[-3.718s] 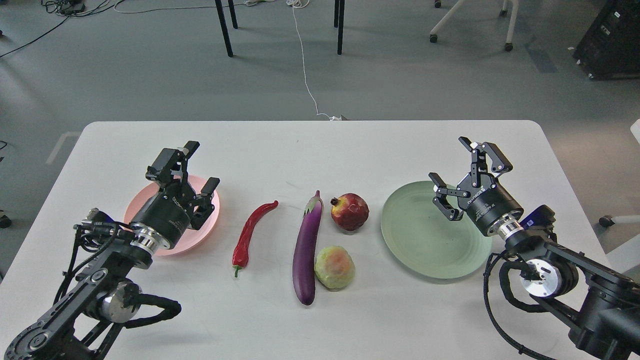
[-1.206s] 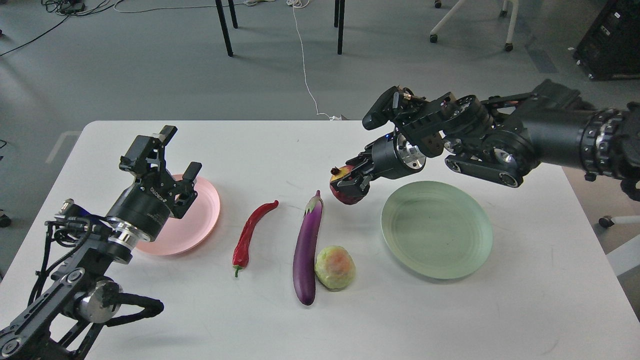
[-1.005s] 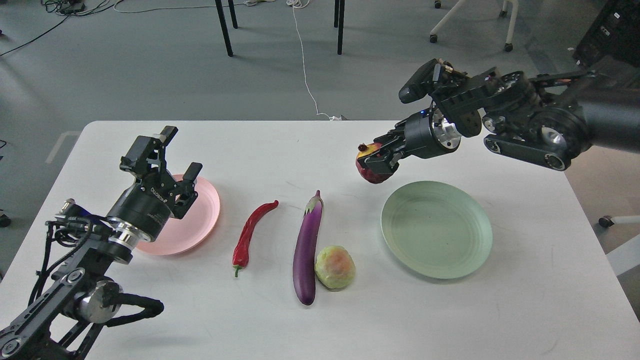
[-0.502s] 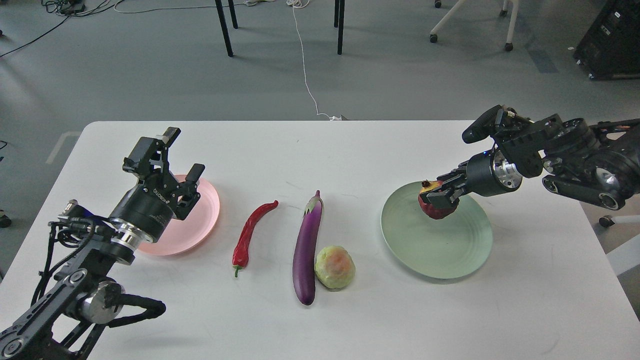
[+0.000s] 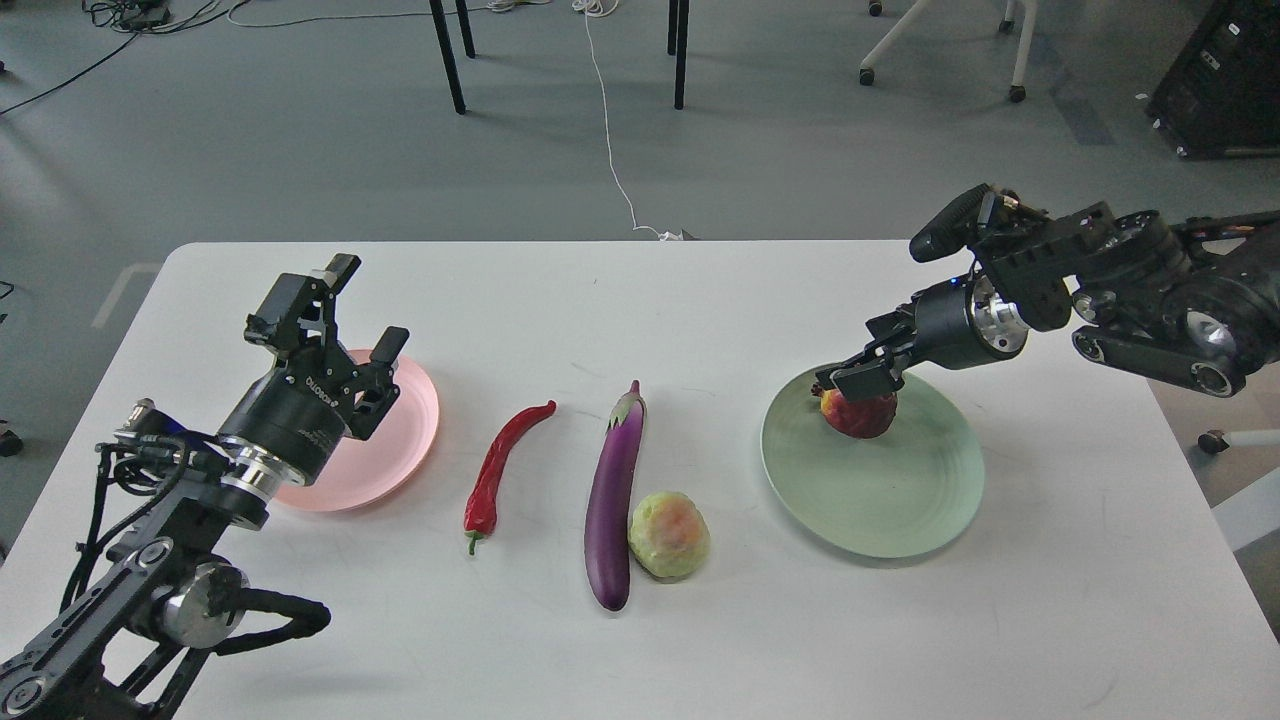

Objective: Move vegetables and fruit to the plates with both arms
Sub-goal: 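Reach the right gripper down to the yellow-green peach, then grasp the peach and place it on the green plate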

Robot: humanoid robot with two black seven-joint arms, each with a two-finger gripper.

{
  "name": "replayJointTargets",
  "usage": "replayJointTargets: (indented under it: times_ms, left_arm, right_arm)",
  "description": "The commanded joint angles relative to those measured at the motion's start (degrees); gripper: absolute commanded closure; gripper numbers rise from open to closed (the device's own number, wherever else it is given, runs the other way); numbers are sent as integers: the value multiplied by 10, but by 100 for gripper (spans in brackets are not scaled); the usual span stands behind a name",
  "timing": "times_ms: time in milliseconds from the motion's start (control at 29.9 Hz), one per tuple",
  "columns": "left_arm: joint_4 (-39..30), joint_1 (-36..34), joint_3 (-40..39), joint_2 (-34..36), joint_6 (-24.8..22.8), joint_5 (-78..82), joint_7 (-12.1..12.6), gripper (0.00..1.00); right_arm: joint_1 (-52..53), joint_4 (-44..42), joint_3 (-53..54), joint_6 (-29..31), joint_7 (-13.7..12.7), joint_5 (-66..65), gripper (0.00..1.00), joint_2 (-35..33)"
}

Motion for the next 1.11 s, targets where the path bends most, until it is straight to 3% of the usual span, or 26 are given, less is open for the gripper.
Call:
replayJointTargets:
  times_ms: [0, 167, 536, 938, 1005, 1072]
  left_arm:
    - [0, 0, 0, -1, 0, 0, 0, 2]
    - [-1, 1, -1, -1, 1, 1, 0, 2]
    - [-6, 6, -5, 0, 2, 2, 1, 2]
    - [-8, 7, -5, 1, 2, 2, 1, 2]
    - [-9, 7, -5, 1, 2, 2, 1, 2]
    - [-9, 7, -5, 1, 2, 2, 2, 2]
  right_arm:
    - [38, 76, 3, 2, 0, 28, 6, 13]
    - [31, 107, -20, -1, 0, 33, 6, 69]
    - [-41, 9, -36, -25, 0, 33, 6, 194]
    - [-59, -9, -52, -29, 0, 33, 8, 228]
    - [-61, -10, -53, -28, 0, 33, 18, 229]
    - [-61, -10, -53, -28, 0, 33, 35, 231]
